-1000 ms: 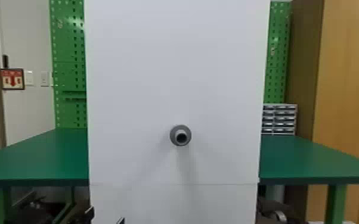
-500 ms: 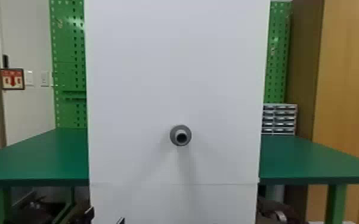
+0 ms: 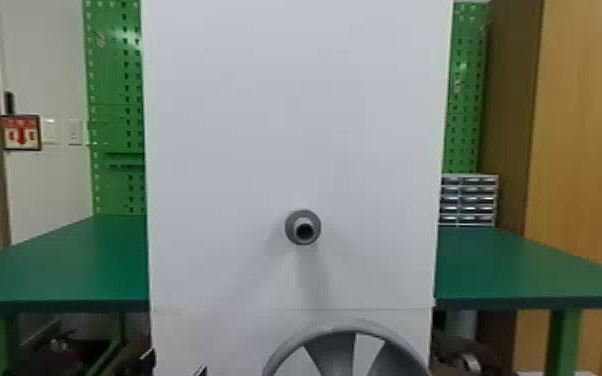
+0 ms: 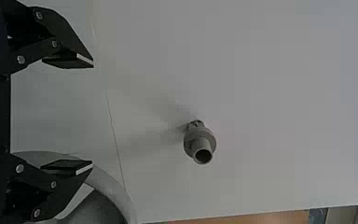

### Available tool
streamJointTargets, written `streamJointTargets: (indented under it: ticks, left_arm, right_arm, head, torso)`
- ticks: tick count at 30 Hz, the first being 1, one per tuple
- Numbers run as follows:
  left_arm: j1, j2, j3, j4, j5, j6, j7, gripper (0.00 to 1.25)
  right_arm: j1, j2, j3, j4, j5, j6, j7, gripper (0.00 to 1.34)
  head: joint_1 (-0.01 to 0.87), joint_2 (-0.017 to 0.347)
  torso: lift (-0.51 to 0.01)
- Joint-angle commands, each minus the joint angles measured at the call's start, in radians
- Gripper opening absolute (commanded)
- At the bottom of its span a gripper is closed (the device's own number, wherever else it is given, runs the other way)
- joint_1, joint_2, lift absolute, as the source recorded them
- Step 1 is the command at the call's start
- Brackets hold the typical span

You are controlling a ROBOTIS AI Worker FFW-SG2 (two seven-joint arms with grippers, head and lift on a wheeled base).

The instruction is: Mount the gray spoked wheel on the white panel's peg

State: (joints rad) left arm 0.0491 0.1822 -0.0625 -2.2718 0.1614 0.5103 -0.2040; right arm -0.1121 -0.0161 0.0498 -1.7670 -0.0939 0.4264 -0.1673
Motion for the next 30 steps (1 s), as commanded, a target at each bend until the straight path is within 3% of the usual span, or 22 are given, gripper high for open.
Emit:
streamJointTargets:
  ticks: [1, 14, 30]
  left_arm:
    - [0.001, 0.0, 0.001, 0.0, 0.001, 0.004, 0.0, 0.77]
    - [0.0, 0.008, -0.003, 0.0, 0.009, 0.016, 0.006, 0.77]
    - [0.003, 0.011, 0.0, 0.0, 0.014, 0.02, 0.008, 0.77]
  right_arm:
    - [-0.04, -0.004, 0.012, -0.015, -0.012, 0.052, -0.026, 0.2]
    - [-0.141, -0.028, 0.048, -0.022, -0.038, 0.106, -0.054, 0.16]
    - [-0.258, -0.042, 0.163, -0.022, -0.053, 0.149, -0.041, 0.16]
  head:
    - [0.123, -0.008]
    - [0.123, -0.008]
    - [0.123, -0.008]
  torso:
    - [-0.406]
    - [-0.406]
    - [-0.406]
